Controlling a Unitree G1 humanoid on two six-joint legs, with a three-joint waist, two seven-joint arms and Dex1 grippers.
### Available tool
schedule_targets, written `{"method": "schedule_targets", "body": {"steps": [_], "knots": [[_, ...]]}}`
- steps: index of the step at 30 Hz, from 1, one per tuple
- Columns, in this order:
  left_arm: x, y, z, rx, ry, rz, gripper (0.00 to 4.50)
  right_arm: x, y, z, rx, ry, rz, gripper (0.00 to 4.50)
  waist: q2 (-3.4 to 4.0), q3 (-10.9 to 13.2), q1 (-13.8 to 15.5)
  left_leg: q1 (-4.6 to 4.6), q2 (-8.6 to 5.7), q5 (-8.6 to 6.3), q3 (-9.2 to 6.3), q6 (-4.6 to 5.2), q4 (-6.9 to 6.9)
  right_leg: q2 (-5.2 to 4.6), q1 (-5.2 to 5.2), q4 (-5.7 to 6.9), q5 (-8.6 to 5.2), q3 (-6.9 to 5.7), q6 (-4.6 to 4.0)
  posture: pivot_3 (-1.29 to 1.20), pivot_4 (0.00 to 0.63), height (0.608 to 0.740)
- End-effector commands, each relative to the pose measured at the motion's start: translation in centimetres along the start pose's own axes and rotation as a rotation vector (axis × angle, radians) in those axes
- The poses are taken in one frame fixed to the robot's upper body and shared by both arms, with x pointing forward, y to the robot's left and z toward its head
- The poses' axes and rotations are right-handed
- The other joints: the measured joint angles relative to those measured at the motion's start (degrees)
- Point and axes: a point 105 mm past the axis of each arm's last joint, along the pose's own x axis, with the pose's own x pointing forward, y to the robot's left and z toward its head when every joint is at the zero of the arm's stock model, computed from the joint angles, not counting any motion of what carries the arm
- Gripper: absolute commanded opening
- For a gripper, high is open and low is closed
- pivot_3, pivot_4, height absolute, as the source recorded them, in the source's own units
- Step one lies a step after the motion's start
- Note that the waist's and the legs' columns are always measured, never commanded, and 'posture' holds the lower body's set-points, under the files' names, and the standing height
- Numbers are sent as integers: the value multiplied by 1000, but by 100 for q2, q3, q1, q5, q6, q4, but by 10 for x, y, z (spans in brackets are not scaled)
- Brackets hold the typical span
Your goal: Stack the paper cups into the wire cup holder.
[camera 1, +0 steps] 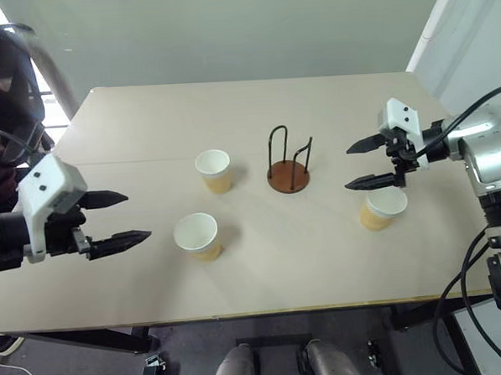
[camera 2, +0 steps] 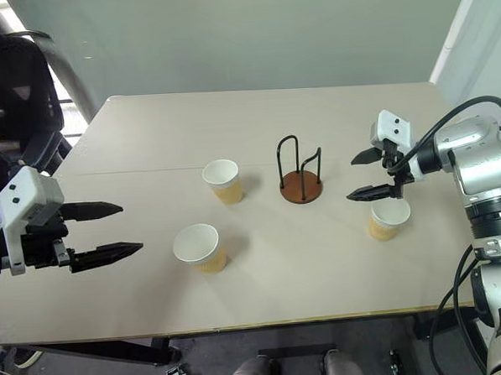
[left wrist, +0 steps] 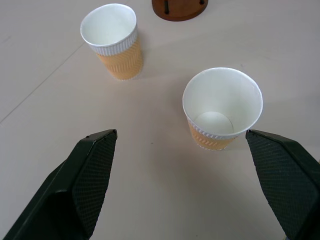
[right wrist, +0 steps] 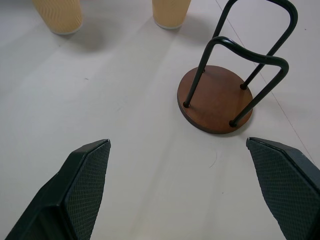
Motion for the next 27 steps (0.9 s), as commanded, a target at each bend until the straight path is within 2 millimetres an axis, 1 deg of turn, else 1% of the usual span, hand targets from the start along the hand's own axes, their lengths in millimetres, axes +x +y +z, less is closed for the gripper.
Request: {"method": "schedule_targets", "body": {"steps": [1, 5, 10, 14, 18, 24, 25, 27], "knots": [[-6, 1, 8, 34, -13, 25, 4417, -9, -5, 13, -39, -24, -30, 4500, 0, 0, -1, 0, 0, 0, 0, 0, 0, 0, 0, 0, 0, 0, 0, 0, 150, 740], [-7, 2, 7, 34, -4, 23, 4417, -10, -5, 12, -37, -19, -34, 4500, 0, 0, -1, 0, 0, 0, 0, 0, 0, 0, 0, 0, 0, 0, 0, 0, 150, 740], [-7, 6, 13, 51, -18, 30, 4417, -10, -5, 10, -20, -24, -44, 4500, 0, 0, 0, 0, 0, 0, 0, 0, 0, 0, 0, 0, 0, 0, 0, 0, 150, 740], [-5, 6, 17, 56, -41, 19, 4417, 0, 0, 6, 30, -26, -50, 4500, -1, 0, 0, 0, 0, 0, 0, 0, 1, 0, 0, 0, 0, 0, 0, 0, 150, 740], [-1, 5, 14, 52, -42, 10, 4417, 9, 4, 10, 73, -49, -66, 4500, 0, 0, -2, 1, 1, 0, 0, -1, 0, 0, 0, 0, 1, 0, 2, 0, 150, 740], [4, 5, 21, 79, -89, 3, 4417, 37, 7, 16, 138, -82, -112, 4500, -2, -1, -4, 3, 2, 1, 0, -1, 2, 2, -1, 4, 2, 0, 2, 0, 150, 740], [6, 5, 24, 86, -106, 4, 4417, 46, 11, 16, 164, -80, -104, 4500, -2, -1, -4, 3, 2, 1, 0, -1, 2, 2, -1, 4, 2, 0, 2, 0, 150, 740], [7, 4, 28, 95, -131, 1, 4417, 58, 15, 14, 200, -63, -105, 4500, -2, -1, -5, 3, 1, 1, 0, 0, 3, 2, -1, 4, 2, 0, 2, 0, 150, 740]]}}
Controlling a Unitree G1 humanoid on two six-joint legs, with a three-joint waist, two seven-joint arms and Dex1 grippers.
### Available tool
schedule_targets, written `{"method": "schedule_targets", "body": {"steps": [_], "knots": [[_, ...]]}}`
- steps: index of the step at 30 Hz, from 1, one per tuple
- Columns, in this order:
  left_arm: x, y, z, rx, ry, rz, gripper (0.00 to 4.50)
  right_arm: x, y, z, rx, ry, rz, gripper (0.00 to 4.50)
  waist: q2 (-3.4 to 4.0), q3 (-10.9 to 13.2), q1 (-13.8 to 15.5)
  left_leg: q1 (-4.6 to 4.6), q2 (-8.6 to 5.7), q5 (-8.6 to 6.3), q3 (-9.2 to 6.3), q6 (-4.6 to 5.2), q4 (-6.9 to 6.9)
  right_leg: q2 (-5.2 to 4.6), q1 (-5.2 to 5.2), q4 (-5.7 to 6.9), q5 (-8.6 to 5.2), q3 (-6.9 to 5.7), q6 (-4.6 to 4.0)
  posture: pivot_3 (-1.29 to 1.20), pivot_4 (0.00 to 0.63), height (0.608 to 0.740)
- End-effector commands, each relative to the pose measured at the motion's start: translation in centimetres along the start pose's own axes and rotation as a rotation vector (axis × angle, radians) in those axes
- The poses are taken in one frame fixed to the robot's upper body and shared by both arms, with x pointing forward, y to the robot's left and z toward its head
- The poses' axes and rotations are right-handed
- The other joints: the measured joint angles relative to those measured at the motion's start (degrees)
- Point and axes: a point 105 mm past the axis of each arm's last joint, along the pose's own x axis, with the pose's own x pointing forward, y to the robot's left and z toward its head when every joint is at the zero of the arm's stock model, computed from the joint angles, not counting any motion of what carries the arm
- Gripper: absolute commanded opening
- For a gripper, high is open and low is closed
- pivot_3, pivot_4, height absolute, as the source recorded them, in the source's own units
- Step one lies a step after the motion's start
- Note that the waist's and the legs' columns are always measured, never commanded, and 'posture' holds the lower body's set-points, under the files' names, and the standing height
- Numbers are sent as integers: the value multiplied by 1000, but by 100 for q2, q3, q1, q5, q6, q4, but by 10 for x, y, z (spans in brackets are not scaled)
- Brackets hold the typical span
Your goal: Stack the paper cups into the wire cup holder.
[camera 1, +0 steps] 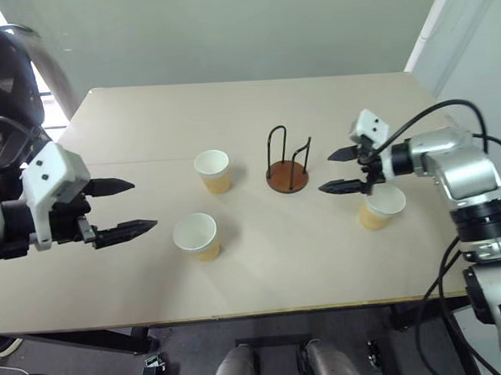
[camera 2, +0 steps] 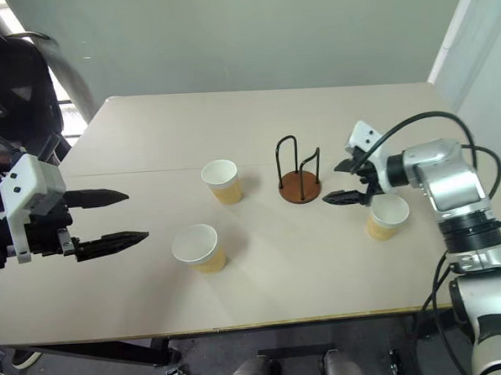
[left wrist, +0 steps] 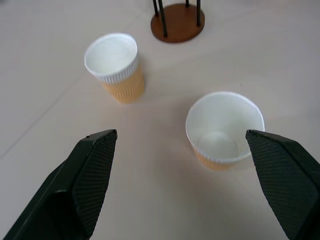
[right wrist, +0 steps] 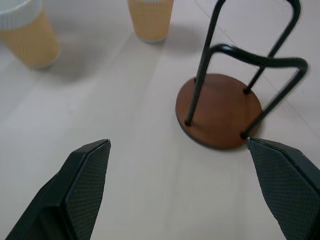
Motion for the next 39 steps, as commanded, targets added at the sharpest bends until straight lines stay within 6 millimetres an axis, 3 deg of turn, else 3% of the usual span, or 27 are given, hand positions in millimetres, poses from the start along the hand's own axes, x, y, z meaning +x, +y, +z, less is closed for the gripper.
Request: {"method": "schedule_targets", "body": {"steps": [1, 9, 16, 30, 34, 39], "knots": [[0, 0, 13, 44, -58, 8, 4417, 11, 5, 3, 29, 7, -32, 4500, 0, 0, -1, 0, 0, 0, 0, 0, 0, 0, 0, 0, 0, -1, 0, 0, 150, 740], [-1, -10, 23, 75, -122, -21, 4417, 33, 0, 1, 98, 4, -99, 4500, -2, -1, 5, -4, 1, -1, 0, 1, 0, 0, -1, -4, 2, -2, 4, 0, 150, 740], [-4, -10, 21, 70, -104, 1, 4417, 44, -16, 6, 180, -9, -190, 4500, -2, -1, 2, -4, 1, 2, 0, -1, 0, 1, -7, 1, 2, -2, 2, 0, 150, 740], [-6, -11, 15, 66, -75, 31, 4417, 62, -23, 21, 194, -78, -239, 4500, -2, -1, 9, -11, 1, -2, 0, -6, -3, 1, -16, 0, 2, -2, 1, 0, 150, 740], [-7, -11, 14, 64, -73, 36, 4500, 63, -23, 22, 184, -77, -237, 3268, -2, -1, 9, -13, 1, -4, 0, -10, -3, 1, -18, 0, 2, -2, 1, 0, 150, 740], [-8, -10, 13, 66, -70, 43, 4500, 65, -21, 24, 183, -80, -233, 1421, -2, -1, 9, -15, 1, -5, 0, -12, -3, 1, -20, -1, 2, -3, 2, 0, 150, 740]]}}
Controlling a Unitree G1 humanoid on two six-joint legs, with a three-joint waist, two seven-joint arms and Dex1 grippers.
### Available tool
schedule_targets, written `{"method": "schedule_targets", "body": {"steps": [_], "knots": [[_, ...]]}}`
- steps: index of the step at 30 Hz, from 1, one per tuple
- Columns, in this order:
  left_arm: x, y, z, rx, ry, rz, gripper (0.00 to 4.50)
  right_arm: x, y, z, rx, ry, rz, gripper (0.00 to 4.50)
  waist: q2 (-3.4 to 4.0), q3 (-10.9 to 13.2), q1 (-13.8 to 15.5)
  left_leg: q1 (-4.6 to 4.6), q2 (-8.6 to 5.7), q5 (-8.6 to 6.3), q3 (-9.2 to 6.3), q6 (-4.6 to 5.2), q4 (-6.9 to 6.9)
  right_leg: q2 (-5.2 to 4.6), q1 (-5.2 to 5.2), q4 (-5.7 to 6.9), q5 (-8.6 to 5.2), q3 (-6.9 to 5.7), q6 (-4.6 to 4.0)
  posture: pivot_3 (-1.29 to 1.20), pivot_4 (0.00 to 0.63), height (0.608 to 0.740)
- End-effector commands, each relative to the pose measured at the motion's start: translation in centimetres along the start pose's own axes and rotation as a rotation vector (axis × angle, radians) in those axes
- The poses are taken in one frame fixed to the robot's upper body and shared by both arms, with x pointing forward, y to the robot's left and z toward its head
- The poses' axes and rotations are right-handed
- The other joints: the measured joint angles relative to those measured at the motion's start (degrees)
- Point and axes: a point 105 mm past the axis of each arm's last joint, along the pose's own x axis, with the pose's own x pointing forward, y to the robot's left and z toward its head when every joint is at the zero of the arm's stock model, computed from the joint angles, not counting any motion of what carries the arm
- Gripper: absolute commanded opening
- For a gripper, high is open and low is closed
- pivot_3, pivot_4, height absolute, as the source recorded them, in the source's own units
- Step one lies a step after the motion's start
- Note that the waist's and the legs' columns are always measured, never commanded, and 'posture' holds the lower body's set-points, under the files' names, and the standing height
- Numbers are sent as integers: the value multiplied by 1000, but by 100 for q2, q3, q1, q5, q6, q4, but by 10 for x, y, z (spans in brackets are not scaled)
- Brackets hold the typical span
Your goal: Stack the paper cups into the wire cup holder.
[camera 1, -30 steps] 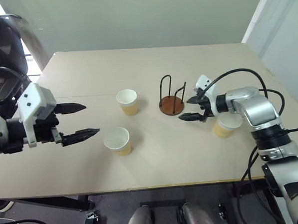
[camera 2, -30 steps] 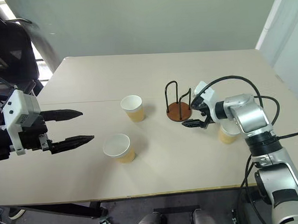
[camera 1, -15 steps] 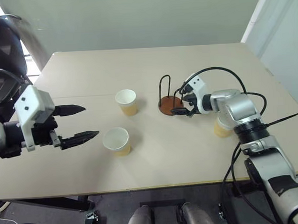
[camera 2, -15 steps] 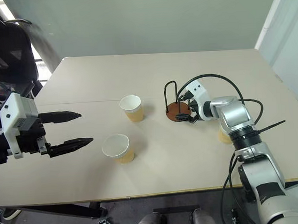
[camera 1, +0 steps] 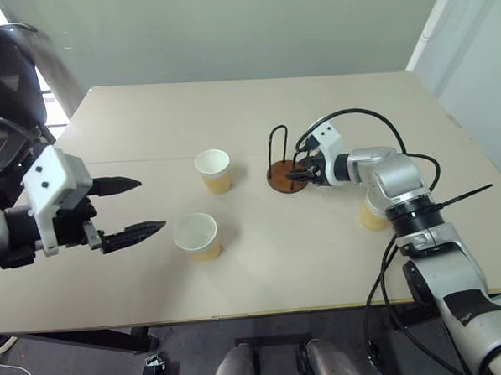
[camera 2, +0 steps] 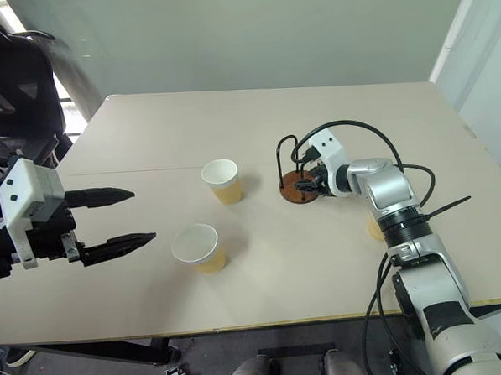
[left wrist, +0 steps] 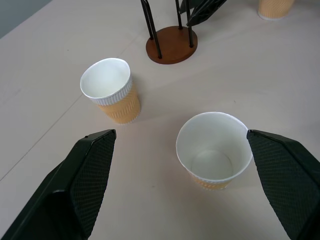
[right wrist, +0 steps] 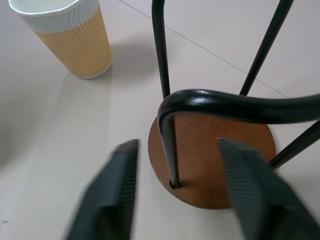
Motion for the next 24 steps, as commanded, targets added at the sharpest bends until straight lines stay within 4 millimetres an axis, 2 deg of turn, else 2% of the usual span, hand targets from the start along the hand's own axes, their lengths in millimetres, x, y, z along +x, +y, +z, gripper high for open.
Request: {"method": "schedule_targets", "body": {"steps": [1, 4, 10, 14, 18, 24], "knots": [[-6, 3, 8, 39, -13, 36, 4500, -3, 0, 20, -38, -56, -12, 1062, 0, 0, 0, 0, 0, 0, 0, 0, 0, 0, -1, 0, 0, 0, 0, 0, 150, 740], [-7, 4, 7, 40, -11, 39, 4500, -2, 2, 21, -40, -61, -11, 38, 0, 0, -1, 0, 0, 0, 0, -1, 0, 0, -1, 1, 0, 0, 0, 0, 150, 740], [-7, 5, 7, 42, -8, 43, 4500, -3, 7, 23, -53, -65, 15, 38, -2, -1, -1, 0, 0, 0, 0, -1, 0, 0, -1, 1, 0, 0, 0, 0, 150, 740], [-7, 6, 7, 44, -4, 42, 4500, -23, 33, 15, -175, -27, 241, 38, -4, -2, 20, -9, 0, -1, 0, -3, 0, 0, -6, -1, 0, -3, 0, 0, 150, 740], [-8, 8, 8, 48, -2, 36, 4500, -52, 62, -10, -313, 48, 468, 38, -14, -8, 30, -14, 0, -5, 0, -7, 1, 0, -4, -7, 0, -5, 0, 0, 150, 740], [-5, 8, 9, 54, -7, 15, 4500, -63, 87, -29, -346, 91, 555, 38, -19, -11, -52, -4, 4, 6, 0, -10, 6, 6, 0, 2, 4, -2, -1, 0, 150, 740]]}}
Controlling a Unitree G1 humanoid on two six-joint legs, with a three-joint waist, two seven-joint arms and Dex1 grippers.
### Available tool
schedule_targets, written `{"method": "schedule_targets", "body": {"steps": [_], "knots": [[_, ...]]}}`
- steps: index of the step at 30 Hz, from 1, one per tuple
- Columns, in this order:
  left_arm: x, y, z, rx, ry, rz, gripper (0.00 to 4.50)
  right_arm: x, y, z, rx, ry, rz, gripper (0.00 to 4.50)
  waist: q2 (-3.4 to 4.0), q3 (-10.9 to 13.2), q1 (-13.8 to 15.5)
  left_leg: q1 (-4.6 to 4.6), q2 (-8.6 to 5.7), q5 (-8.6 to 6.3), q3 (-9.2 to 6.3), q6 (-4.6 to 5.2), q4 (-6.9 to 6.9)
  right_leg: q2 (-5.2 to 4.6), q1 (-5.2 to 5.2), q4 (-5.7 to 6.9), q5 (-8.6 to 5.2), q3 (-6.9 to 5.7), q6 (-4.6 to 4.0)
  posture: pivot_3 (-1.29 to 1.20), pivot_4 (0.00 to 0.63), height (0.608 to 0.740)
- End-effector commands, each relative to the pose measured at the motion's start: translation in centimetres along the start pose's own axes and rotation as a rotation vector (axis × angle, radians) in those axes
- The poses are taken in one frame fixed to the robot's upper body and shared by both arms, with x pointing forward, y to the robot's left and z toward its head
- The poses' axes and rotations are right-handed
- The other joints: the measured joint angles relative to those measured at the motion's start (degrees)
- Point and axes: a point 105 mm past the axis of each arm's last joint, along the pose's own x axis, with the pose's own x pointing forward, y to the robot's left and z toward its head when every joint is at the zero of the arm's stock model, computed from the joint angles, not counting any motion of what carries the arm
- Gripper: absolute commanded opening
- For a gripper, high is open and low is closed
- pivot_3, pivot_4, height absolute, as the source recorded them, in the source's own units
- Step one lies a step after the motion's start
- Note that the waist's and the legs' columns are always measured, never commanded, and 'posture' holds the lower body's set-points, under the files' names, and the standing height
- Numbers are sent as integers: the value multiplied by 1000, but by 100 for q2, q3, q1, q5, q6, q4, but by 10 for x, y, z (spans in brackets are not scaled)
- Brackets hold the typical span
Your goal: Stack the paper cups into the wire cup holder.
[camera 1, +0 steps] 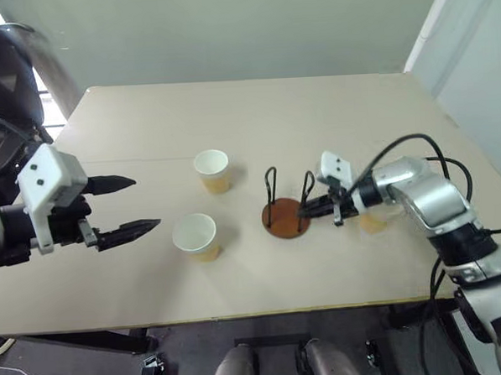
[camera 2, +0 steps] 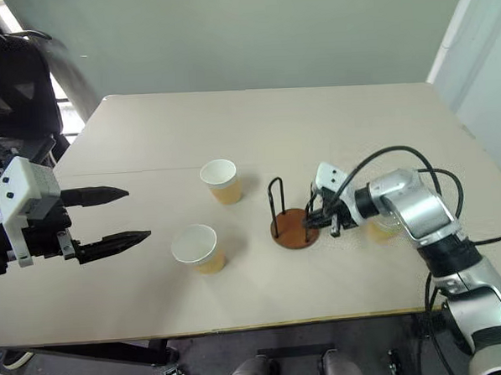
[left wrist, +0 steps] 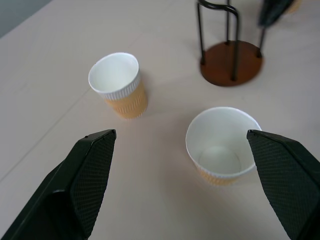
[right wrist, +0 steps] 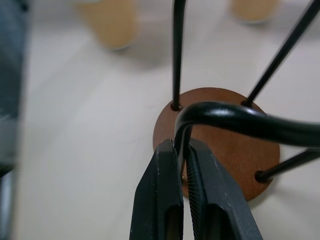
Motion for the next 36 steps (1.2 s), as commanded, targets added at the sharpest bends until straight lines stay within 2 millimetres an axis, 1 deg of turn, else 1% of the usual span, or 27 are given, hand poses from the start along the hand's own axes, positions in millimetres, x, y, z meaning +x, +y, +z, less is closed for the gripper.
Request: {"method": "schedule_targets", "body": {"steps": [1, 3, 4, 7, 11, 16, 20, 22, 24, 27, 31, 36], "knots": [[-1, 0, 10, 46, -17, -9, 4500, 3, 17, 11, -55, -19, 55, 38, 0, 0, -27, 2, 3, 6, 0, -3, 0, 4, 1, 0, 3, 0, -4, 0, 150, 740], [0, -3, 14, 53, -37, -29, 4500, 6, 24, 13, -63, -35, 74, 38, 0, 0, -26, 2, 12, 19, 0, -2, 0, 12, 1, -1, 12, 1, -20, 0, 150, 740], [0, -6, 21, 48, -64, -50, 4500, 7, 27, 13, -67, -40, 81, 38, -1, 0, -25, 2, 17, 24, 0, -2, 0, 15, 1, -1, 11, 1, -33, 0, 150, 740], [-1, -21, 34, 35, -111, -135, 4500, 7, 30, 13, -75, -42, 90, 38, -12, 3, -25, 1, 28, 42, 0, -8, 1, 27, 0, -5, 12, 1, -76, 0, 150, 740], [-4, -32, 48, 11, -170, -200, 4500, 7, 32, 9, -85, -32, 100, 38, -13, 3, -24, 0, 30, 51, 1, -7, 5, 29, 1, -5, 16, 3, -81, 0, 150, 740], [-8, -36, 40, -9, -126, -217, 4500, 9, 34, 7, -96, -33, 115, 38, -13, 3, -26, 0, 35, 52, 1, -6, 11, 39, 0, -4, 18, 6, -83, 0, 150, 740], [-12, -35, 51, -2, -192, -210, 4500, 9, 34, 8, -108, -38, 125, 38, -14, 3, -25, -2, 41, 51, 1, -8, 13, 45, 0, -5, 17, 6, -84, 0, 150, 740], [-15, -42, 53, -34, -211, -254, 4500, 10, 34, 8, -114, -40, 128, 38, -14, 3, -24, -3, 41, 50, 1, -9, 13, 46, 0, -6, 17, 6, -84, 0, 150, 740], [-18, -53, 46, -72, -186, -301, 4500, 9, 34, 10, -120, -49, 128, 38, -14, 3, -26, -5, 41, 48, 1, -11, 11, 46, 0, -11, 17, 7, -84, 0, 150, 740], [-21, -59, 38, -101, -158, -317, 4500, 9, 33, 13, -129, -70, 124, 38, -15, 4, -34, -4, 42, 45, 1, -13, 9, 48, 0, -13, 16, 8, -86, 0, 150, 740], [-24, -63, 31, -123, -125, -313, 4500, 10, 32, 17, -142, -88, 112, 38, -17, 4, -36, -4, 53, 43, 1, -16, 11, 57, 0, -13, 14, 8, -89, 0, 150, 740], [-24, -64, 30, -125, -118, -311, 4500, 10, 32, 17, -158, -91, 118, 38, -17, 4, -24, -4, 56, 44, 1, -16, 17, 59, 0, -12, 12, 8, -93, 0, 150, 740]]}}
